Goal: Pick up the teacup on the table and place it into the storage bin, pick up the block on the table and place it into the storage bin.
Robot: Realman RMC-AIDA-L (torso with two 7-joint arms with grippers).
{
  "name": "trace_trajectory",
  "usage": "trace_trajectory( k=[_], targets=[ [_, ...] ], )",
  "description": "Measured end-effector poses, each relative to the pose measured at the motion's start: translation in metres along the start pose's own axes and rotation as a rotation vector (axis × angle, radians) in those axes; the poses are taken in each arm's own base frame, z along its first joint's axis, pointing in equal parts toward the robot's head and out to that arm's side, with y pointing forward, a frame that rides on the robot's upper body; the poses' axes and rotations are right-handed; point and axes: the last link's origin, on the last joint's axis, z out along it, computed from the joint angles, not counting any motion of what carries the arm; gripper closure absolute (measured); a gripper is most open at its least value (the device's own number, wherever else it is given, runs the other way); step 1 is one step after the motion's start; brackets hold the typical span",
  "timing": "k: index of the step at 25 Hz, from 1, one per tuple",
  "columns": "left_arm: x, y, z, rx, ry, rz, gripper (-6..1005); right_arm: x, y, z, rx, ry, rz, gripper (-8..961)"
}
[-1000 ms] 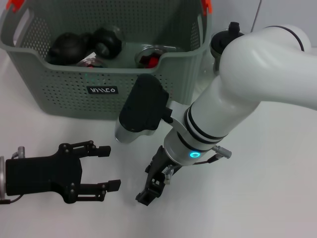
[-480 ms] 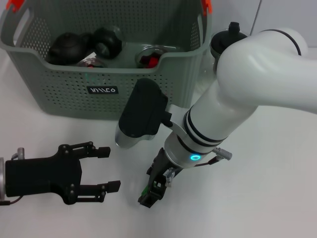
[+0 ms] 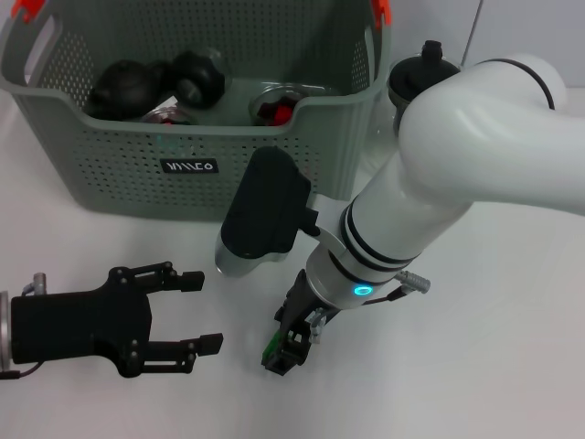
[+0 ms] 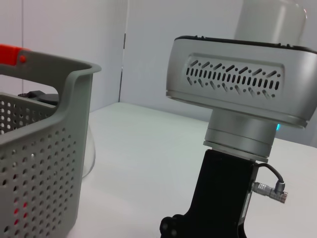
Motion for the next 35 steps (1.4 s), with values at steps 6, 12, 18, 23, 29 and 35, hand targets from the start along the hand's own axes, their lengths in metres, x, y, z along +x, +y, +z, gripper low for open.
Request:
trace_trajectory(
  k=[6, 12, 18, 23, 29, 35],
  targets=[
    [0.000, 0.000, 0.001, 0.001, 0.000, 0.000, 169, 0.000, 0.000, 0.000, 0.000, 0.002, -0.001, 331],
    [0.000, 0.000, 0.001, 0.001, 0.000, 0.001, 168, 0.001, -0.001, -0.001, 0.000, 0.007, -0.001, 442],
    [0.000, 0.000, 0.001, 0.003, -0.001, 0.000, 168, -0.003, 0.001, -0.010, -0.013, -0.015, -0.011, 513],
    [-0.002, 0.000, -0.003, 0.012, -0.005, -0.007, 168, -0.005, -0.006, -0.035, -0.007, -0.067, 0.021, 514],
    [-0.006, 0.001, -0.010, 0.041, 0.000, -0.023, 168, 0.005, -0.026, -0.095, -0.003, -0.197, 0.125, 515],
    [-0.008, 0.002, -0.012, 0.046, 0.002, -0.029, 168, 0.009, -0.035, -0.184, 0.033, -0.433, 0.145, 516]
  ],
)
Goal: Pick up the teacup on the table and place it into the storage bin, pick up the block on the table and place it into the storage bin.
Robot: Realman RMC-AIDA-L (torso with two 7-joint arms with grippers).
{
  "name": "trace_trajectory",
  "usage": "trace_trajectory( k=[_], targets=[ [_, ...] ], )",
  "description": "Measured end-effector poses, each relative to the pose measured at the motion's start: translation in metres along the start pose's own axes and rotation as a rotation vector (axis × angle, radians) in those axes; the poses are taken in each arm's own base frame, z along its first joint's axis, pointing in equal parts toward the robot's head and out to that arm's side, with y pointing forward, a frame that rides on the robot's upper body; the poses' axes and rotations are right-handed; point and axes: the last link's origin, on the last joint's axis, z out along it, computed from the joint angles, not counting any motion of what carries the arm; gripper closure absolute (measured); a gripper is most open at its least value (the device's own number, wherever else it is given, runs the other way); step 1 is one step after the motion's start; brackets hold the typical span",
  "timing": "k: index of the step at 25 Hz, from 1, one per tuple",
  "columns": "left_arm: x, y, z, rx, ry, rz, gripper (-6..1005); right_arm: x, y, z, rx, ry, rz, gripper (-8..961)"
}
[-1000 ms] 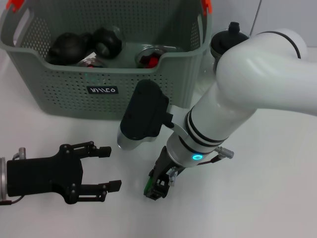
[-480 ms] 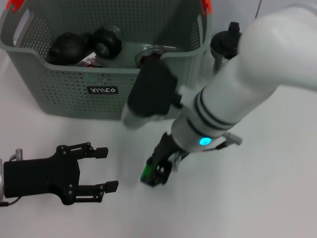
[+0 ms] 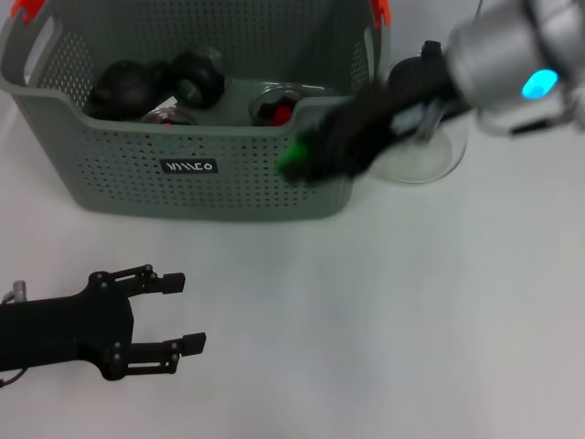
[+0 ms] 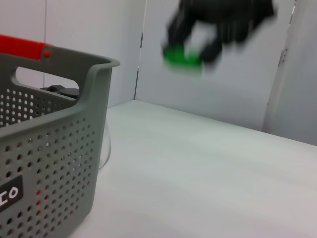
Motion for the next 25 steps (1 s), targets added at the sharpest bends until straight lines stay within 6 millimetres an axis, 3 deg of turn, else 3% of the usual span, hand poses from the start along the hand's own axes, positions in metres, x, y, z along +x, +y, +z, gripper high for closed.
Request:
trace_trajectory(
  k=[4, 8, 12, 16, 25],
  targets=[
    [0.001, 0.000, 0.002, -0.005, 0.001, 0.003, 168, -0.029, -0.015, -0.039, 0.021, -0.172, 0.000, 515],
    [0.002, -0.001, 0.002, -0.008, 0.001, 0.007, 168, -0.057, -0.039, -0.053, 0.064, -0.249, 0.013, 507],
    [0.004, -0.002, 0.003, -0.011, 0.003, 0.011, 168, -0.071, -0.074, -0.040, 0.142, -0.207, 0.073, 499],
    [0.005, -0.002, 0.004, -0.015, 0.003, 0.013, 167, -0.071, -0.099, -0.013, 0.195, -0.136, 0.090, 491],
    [0.007, -0.001, 0.008, -0.027, 0.010, 0.016, 167, -0.058, -0.103, 0.031, 0.284, -0.033, 0.036, 473]
  ],
)
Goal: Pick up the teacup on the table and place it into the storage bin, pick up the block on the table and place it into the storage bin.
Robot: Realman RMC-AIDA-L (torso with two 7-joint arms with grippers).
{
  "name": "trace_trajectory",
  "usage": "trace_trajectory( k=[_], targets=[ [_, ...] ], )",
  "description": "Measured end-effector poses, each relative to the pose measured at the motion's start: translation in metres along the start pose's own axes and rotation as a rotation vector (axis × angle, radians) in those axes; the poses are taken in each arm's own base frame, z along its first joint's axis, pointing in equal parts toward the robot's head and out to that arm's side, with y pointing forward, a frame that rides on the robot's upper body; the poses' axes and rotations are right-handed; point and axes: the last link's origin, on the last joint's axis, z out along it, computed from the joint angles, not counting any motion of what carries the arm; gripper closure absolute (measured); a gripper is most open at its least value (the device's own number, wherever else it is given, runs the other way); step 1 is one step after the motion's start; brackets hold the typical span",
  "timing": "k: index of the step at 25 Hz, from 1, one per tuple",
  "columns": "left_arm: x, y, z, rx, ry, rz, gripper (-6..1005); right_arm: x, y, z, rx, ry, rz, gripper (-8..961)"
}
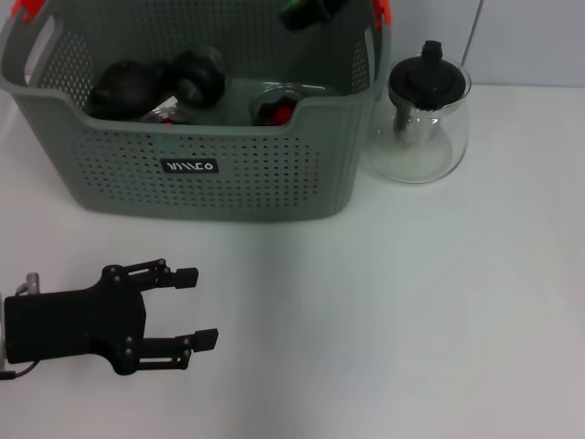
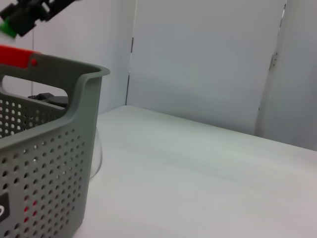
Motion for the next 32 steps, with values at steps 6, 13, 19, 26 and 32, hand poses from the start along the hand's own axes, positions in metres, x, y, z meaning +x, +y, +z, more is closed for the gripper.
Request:
trace_trajectory(
  k=[6, 13, 19, 26, 32],
  targets=[
    [0.000, 0.000, 0.000, 0.000, 0.000, 0.001, 167, 0.004, -0.002, 0.003, 0.023, -0.003, 0.003, 461],
    [0.002, 0.000, -0.001, 0.002, 0.011, 0.002, 167, 0.007, 0.007, -0.015, -0.042, -0.113, -0.003, 193],
    [0.009, 0.003, -0.003, -0.011, 0.085, 0.004, 167, 0.045, 0.030, -0.062, -0.245, -0.368, 0.002, 132],
    [0.012, 0.008, -0.004, -0.046, 0.111, -0.008, 167, 0.134, 0.050, -0.077, -0.407, -0.490, 0.018, 133],
    [0.006, 0.003, 0.006, -0.028, 0.084, -0.043, 166, 0.205, 0.057, -0.051, -0.447, -0.447, 0.059, 124]
  ],
)
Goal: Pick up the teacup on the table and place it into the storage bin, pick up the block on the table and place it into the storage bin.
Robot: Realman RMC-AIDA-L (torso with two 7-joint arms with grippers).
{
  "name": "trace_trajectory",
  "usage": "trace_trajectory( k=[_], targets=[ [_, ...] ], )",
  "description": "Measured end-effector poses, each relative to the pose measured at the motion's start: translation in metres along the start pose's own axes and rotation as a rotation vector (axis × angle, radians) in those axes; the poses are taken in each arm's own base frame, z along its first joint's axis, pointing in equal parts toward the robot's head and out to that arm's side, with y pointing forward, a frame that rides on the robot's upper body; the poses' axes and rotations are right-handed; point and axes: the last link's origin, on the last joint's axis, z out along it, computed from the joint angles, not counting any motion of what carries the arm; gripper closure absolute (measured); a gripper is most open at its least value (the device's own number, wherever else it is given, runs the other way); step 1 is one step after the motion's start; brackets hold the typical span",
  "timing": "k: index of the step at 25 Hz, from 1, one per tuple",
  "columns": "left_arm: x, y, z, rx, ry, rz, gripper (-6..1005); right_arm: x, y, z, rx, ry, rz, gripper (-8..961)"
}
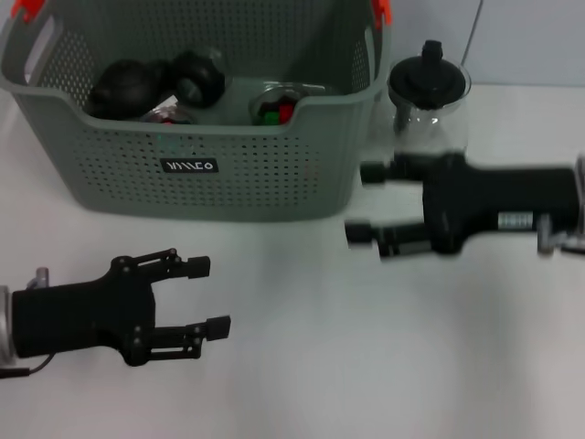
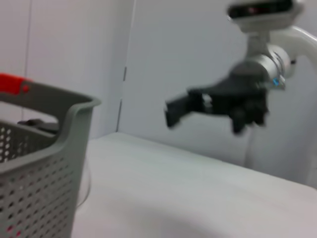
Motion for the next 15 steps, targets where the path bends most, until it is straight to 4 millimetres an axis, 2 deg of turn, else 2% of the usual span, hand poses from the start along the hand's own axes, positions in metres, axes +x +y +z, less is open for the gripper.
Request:
trace_trajectory(
  k=[1, 2, 7, 11, 15],
  targets=[
    [-0.002, -0.002, 0.002, 0.011, -0.006, -0.014, 166, 0.017, 0.000, 0.001, -0.008, 0.024, 0.001, 123],
    [-0.004, -0.004, 0.005, 0.019, -0.011, -0.025, 166, 0.017, 0.000, 0.001, -0.008, 0.024, 0.001, 121],
    [-0.011, -0.012, 0.012, 0.057, -0.030, -0.062, 166, 0.045, -0.002, 0.013, 0.005, 0.097, 0.009, 93],
    [-0.011, -0.014, 0.016, 0.064, -0.035, -0.066, 166, 0.052, -0.007, 0.020, 0.025, 0.125, 0.025, 7],
    [-0.011, -0.015, 0.016, 0.067, -0.031, -0.067, 166, 0.056, -0.011, 0.029, 0.026, 0.149, 0.026, 12]
  ],
)
